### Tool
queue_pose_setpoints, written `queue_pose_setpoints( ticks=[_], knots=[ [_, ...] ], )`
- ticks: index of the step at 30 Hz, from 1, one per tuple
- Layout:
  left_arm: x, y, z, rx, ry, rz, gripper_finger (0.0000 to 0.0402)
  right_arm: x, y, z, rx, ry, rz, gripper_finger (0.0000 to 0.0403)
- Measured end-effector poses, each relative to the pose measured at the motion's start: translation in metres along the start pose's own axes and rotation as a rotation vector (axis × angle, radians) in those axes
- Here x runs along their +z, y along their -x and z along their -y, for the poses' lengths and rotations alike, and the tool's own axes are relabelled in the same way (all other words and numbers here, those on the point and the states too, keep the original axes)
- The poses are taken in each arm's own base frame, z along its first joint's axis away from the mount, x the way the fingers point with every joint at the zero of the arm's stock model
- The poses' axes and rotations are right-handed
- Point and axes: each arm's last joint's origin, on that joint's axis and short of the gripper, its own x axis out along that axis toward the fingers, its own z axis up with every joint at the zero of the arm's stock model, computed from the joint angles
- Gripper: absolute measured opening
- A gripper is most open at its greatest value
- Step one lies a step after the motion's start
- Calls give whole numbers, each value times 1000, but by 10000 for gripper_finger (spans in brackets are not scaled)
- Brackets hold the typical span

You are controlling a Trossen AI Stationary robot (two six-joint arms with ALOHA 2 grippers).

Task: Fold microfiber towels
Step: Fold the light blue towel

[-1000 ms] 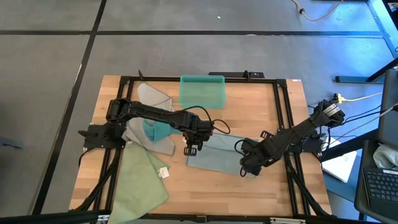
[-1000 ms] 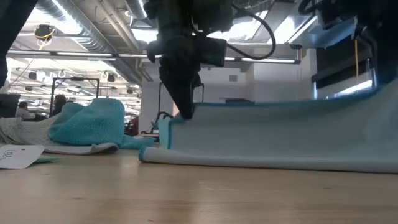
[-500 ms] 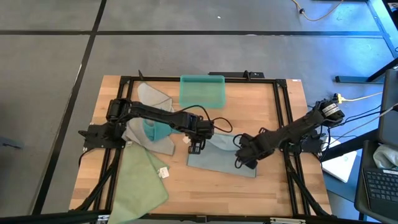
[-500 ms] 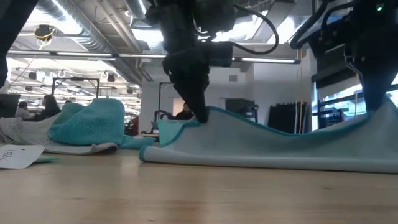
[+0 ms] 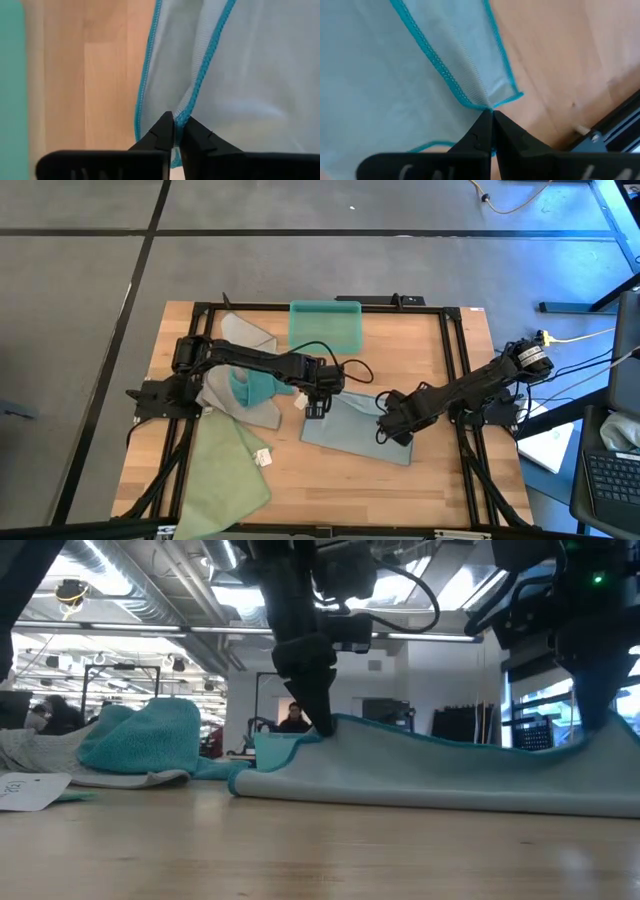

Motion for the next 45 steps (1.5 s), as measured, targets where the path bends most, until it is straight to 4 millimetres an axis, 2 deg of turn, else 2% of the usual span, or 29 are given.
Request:
queue_pose_setpoints(
  ticks=[8,15,21,35,39,45],
  knots=[
    [-2,-6,1,-22,-2,-29,54,2,-1,2,-33,-7,34,34],
    [-8,-11,-3,106,48,-93,53,0,-1,7,-86,-27,21,50],
    [-10,-12,-7,108,54,-114,55,0,-1,7,-90,-28,20,66],
    [-15,-11,-7,106,46,-172,59,-1,0,7,-72,-78,-10,142],
    [-22,-2,-5,43,43,-233,54,-4,6,3,-2,-74,-22,149],
    [-18,26,11,-212,52,-156,56,-7,38,-13,254,-30,134,149]
  ],
)
